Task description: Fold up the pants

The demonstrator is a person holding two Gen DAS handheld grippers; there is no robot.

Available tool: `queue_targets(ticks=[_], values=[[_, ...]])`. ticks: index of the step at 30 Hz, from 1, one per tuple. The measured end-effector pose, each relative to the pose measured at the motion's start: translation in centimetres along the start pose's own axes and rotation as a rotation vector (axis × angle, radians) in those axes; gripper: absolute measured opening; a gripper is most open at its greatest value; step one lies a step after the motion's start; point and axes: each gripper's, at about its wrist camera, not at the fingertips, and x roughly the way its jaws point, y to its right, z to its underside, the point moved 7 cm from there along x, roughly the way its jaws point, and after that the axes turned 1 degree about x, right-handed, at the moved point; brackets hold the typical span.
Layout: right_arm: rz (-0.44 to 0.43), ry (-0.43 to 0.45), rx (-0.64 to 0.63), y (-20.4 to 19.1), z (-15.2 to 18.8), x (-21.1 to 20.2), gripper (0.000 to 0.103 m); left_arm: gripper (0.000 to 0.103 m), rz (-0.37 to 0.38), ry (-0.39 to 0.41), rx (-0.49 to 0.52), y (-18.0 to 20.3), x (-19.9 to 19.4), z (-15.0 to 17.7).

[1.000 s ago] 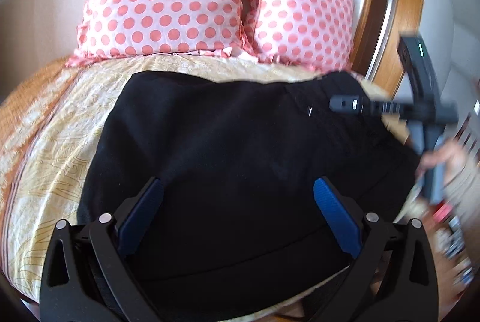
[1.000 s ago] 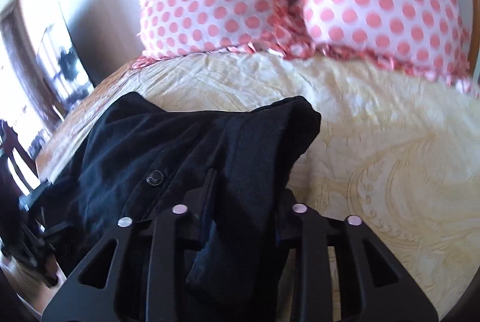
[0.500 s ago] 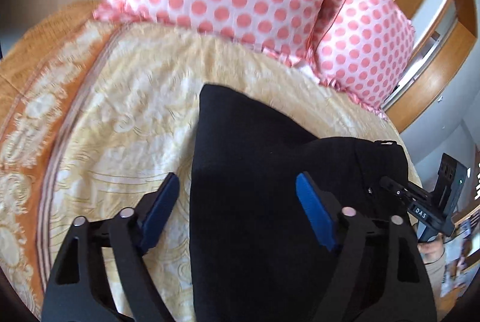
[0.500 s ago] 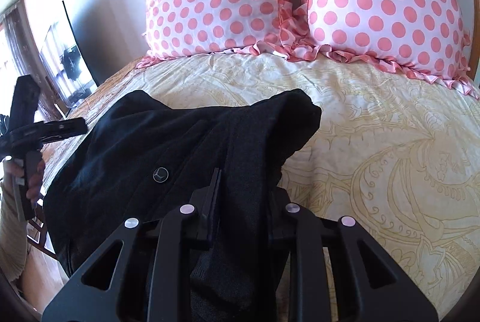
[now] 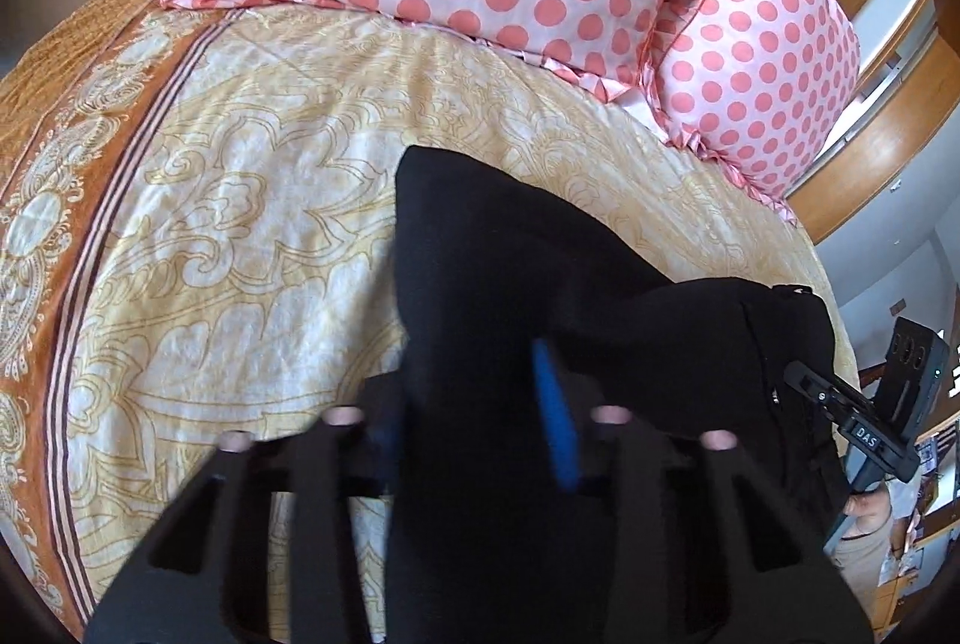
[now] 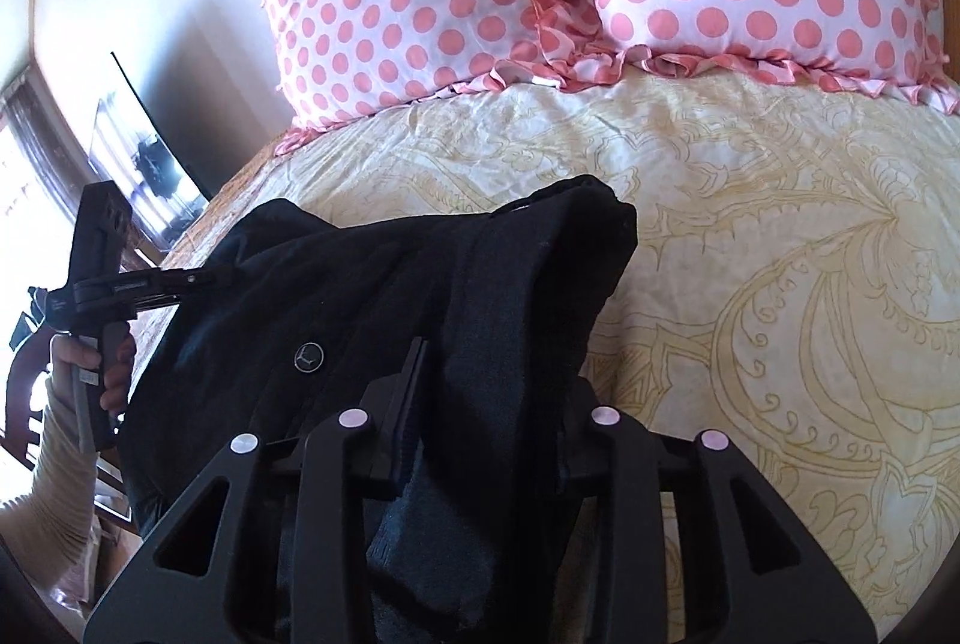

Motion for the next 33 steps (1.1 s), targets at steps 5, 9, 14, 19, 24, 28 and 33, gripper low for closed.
queue_targets(ticks=[5,9,14,19,24,28,33], values=[[-0.004,0.027,-0.023,-0.6,-0.8,-0.8,0.021,0.005,-0.038,0.065,0.075,1.4,-1.3,-0.5],[-0.012,0.038,-0.036,-0.8,-2.3,-0.9,0.019,0.005,-0.01,0.116,0.081,2.3,-2.6,-2.1],[0.006,0.077,-0.06,-0.5,-6.0,0.5,0.017,0.005,-0.048,0.165,0.106,3.1,-2.3,-5.6],[0.057,0.118,-0.072,0.8,-11.2,3.0,0.017,0.005,-0.083,0.219,0.084,2.7,-0.6,-10.8],[0.148,0.032,-0.05,3.4,-12.6,7.3,0.017,0.006,-0.151,0.175,0.045,0.8,3.9,-14.0],[0.191,-0.015,-0.021,4.5,-11.5,8.8,0.018,0.014,-0.194,0.083,0.008,-1.1,7.1,-12.7],[0.318,-0.024,-0.048,4.7,-11.2,8.8,0.052,0.046,-0.239,0.075,-0.03,-2.1,7.1,-12.4]])
